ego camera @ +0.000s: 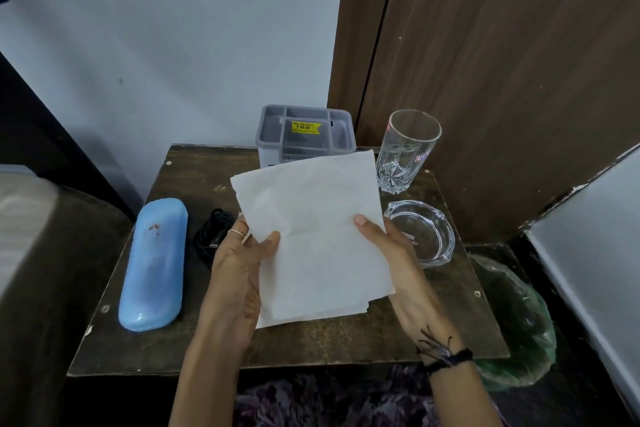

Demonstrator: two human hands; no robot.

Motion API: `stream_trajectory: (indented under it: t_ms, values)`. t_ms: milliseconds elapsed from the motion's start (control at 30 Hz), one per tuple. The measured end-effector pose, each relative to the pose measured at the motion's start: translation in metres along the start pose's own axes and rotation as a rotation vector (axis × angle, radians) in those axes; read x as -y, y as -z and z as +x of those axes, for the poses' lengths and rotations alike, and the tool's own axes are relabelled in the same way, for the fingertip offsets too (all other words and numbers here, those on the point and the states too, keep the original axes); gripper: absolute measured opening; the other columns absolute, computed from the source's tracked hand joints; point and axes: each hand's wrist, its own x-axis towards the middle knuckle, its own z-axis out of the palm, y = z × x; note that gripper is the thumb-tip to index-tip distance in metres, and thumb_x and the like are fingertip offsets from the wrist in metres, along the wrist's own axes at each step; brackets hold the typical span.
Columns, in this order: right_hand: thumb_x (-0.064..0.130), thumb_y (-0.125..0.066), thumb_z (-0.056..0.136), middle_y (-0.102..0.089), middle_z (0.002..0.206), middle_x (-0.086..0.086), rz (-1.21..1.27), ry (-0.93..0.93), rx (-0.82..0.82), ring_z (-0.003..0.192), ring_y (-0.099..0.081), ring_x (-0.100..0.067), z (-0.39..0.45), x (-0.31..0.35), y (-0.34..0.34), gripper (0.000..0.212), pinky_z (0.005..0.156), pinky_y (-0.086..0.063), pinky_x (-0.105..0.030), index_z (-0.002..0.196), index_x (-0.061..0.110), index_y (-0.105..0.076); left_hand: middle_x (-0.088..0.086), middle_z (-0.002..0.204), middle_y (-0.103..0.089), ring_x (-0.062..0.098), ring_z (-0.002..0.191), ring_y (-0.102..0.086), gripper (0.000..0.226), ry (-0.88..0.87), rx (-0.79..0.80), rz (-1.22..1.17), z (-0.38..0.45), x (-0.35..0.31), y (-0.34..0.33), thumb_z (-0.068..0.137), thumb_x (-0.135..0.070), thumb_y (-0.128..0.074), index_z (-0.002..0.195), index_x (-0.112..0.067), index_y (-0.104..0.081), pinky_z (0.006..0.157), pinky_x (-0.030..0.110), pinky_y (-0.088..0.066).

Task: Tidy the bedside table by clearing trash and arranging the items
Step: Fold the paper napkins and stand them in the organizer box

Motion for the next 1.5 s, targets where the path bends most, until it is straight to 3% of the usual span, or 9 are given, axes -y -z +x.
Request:
stream_trajectory:
  t_ms: [267, 467, 567, 667, 767, 900, 1067, 1267, 1500]
  values:
    - [0.004, -0.064, 0.079, -0.076, 0.089, -0.003, -0.019, 0.031, 0.052, 0.075, -0.071, -0.013, 0.000, -0.002, 0.008, 0.016, 0.058, -0.054, -0.022, 0.088, 0.015, -0.074, -0.013, 0.094, -0.068, -0.001, 0.079, -0.063, 0.025, -0.172, -0.125, 0.344, -0.002, 0.007, 0.005, 0.085, -0.005, -0.059, 0.104, -0.022, -0.059, 0.063, 0.016, -0.045]
    - [-0.001, -0.059, 0.084, -0.075, 0.088, 0.006, -0.118, 0.107, 0.042, 0.077, -0.070, -0.006, 0.003, -0.005, 0.006, 0.023, 0.060, -0.051, -0.016, 0.098, 0.016, -0.067, -0.017, 0.087, -0.065, -0.008, 0.073, -0.060, 0.025, -0.305, -0.176, 0.472, -0.002, 0.008, 0.001, 0.087, -0.009, -0.057, 0.085, -0.034, -0.058, 0.059, 0.012, -0.042]
    - [-0.011, -0.050, 0.085, -0.073, 0.082, 0.008, -0.171, 0.185, 0.011, 0.070, -0.066, -0.003, 0.001, -0.004, 0.007, 0.037, 0.052, -0.048, -0.017, 0.081, 0.021, -0.067, -0.015, 0.086, -0.065, -0.008, 0.078, -0.058, 0.033, -0.368, -0.188, 0.486, -0.005, 0.006, 0.003, 0.089, -0.005, -0.051, 0.074, -0.033, -0.060, 0.063, 0.008, -0.042]
    - [-0.007, -0.044, 0.089, -0.073, 0.084, 0.007, -0.167, 0.186, -0.001, 0.071, -0.065, -0.008, 0.001, -0.003, 0.007, 0.038, 0.049, -0.045, -0.018, 0.073, 0.019, -0.067, -0.011, 0.095, -0.065, 0.007, 0.093, -0.057, 0.036, -0.391, -0.177, 0.459, -0.008, 0.008, 0.006, 0.088, 0.004, -0.042, 0.067, -0.023, -0.056, 0.077, 0.028, -0.045]
    - [0.011, -0.042, 0.093, -0.069, 0.074, 0.003, -0.092, 0.079, -0.036, 0.064, -0.060, -0.014, 0.004, -0.004, 0.005, 0.035, 0.050, -0.041, -0.023, 0.073, 0.018, -0.070, -0.015, 0.087, -0.063, 0.005, 0.087, -0.056, 0.035, -0.388, -0.186, 0.422, -0.009, 0.010, 0.006, 0.086, 0.006, -0.040, 0.067, -0.020, -0.055, 0.075, 0.035, -0.044]
    - [0.042, -0.053, 0.084, -0.070, 0.075, 0.002, 0.071, -0.065, -0.038, 0.061, -0.065, -0.008, 0.007, -0.003, 0.005, 0.034, 0.050, -0.048, -0.022, 0.082, 0.013, -0.071, -0.023, 0.077, -0.061, -0.009, 0.073, -0.052, 0.034, -0.394, -0.208, 0.450, -0.008, 0.012, 0.004, 0.084, 0.006, -0.041, 0.067, -0.019, -0.055, 0.069, 0.034, -0.044]
    - [0.008, -0.067, 0.064, -0.074, 0.082, 0.001, 0.331, 0.000, -0.003, 0.075, -0.069, -0.009, 0.008, -0.002, 0.000, 0.053, 0.065, -0.058, -0.022, 0.114, 0.016, -0.054, -0.019, 0.070, -0.057, -0.008, 0.066, -0.048, 0.036, -0.386, -0.316, 0.383, -0.007, 0.014, 0.001, 0.082, 0.010, -0.040, 0.064, -0.019, -0.053, 0.065, 0.026, -0.040]
    - [0.008, -0.065, 0.070, -0.072, 0.094, -0.004, 0.452, -0.041, 0.120, 0.080, -0.070, -0.014, 0.004, -0.020, -0.027, 0.036, 0.069, -0.059, -0.027, 0.104, 0.012, -0.057, 0.007, 0.101, -0.063, 0.019, 0.098, -0.059, 0.041, -0.499, -0.534, 0.397, -0.008, 0.017, -0.015, 0.080, 0.013, -0.041, 0.062, -0.023, -0.048, 0.085, 0.037, -0.049]
    - [-0.006, -0.053, 0.086, -0.071, 0.094, 0.005, 0.199, 0.164, -0.122, 0.083, -0.068, -0.006, 0.008, -0.014, -0.010, 0.033, 0.066, -0.055, -0.021, 0.113, 0.012, -0.055, -0.006, 0.089, -0.069, 0.006, 0.088, -0.065, 0.035, -0.360, -0.295, 0.236, -0.012, 0.010, -0.020, 0.076, 0.010, -0.039, 0.066, -0.014, -0.063, 0.077, 0.028, -0.050]
